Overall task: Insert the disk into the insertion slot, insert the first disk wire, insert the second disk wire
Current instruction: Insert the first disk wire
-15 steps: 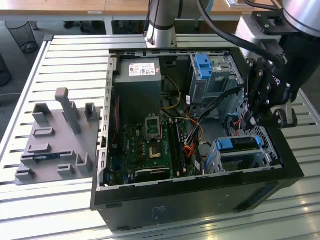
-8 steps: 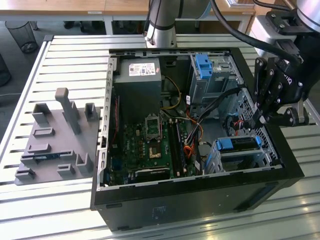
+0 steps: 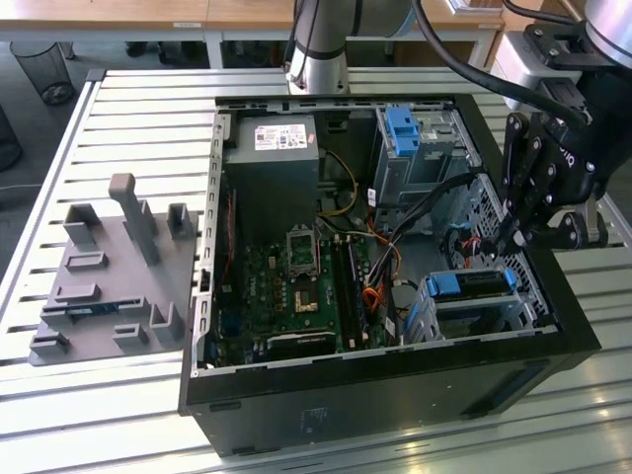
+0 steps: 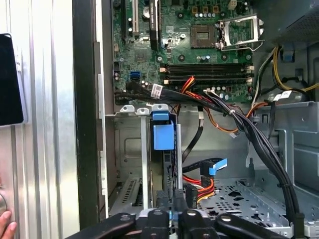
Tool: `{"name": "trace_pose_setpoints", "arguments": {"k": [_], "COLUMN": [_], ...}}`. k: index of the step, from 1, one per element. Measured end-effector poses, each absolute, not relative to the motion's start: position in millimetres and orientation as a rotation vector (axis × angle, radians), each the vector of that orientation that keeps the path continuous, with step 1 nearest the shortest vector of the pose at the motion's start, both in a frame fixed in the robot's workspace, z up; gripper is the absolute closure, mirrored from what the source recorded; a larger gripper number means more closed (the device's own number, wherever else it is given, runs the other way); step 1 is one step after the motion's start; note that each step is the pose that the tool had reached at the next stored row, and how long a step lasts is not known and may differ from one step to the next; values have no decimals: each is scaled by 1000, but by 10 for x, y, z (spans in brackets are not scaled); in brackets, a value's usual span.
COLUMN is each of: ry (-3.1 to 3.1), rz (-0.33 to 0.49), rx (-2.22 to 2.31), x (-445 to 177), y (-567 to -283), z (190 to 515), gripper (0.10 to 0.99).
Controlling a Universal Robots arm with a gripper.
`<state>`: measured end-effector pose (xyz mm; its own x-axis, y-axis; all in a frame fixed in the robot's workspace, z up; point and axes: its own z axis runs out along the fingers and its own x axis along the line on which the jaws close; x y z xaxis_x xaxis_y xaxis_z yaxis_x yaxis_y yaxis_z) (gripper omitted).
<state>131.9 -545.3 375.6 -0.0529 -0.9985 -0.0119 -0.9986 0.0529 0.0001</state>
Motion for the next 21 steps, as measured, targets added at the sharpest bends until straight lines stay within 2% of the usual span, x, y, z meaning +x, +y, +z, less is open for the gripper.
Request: {"name": "trace_pose_setpoints", "arguments": {"k": [1, 3, 4, 5, 21], "ry": [2275, 2276, 2279, 2286, 2381], "rz": [11, 10, 10, 10, 9], "rx": [-2156, -2156, -2153, -2145, -2039], "x": [1323, 1325, 1326, 1326, 1330], "y": [-5450, -5443, -5434, -5428, -5271], "z": [3751, 3741, 3733, 3725, 3567], "gripper": [918, 796, 796, 729, 729]}}
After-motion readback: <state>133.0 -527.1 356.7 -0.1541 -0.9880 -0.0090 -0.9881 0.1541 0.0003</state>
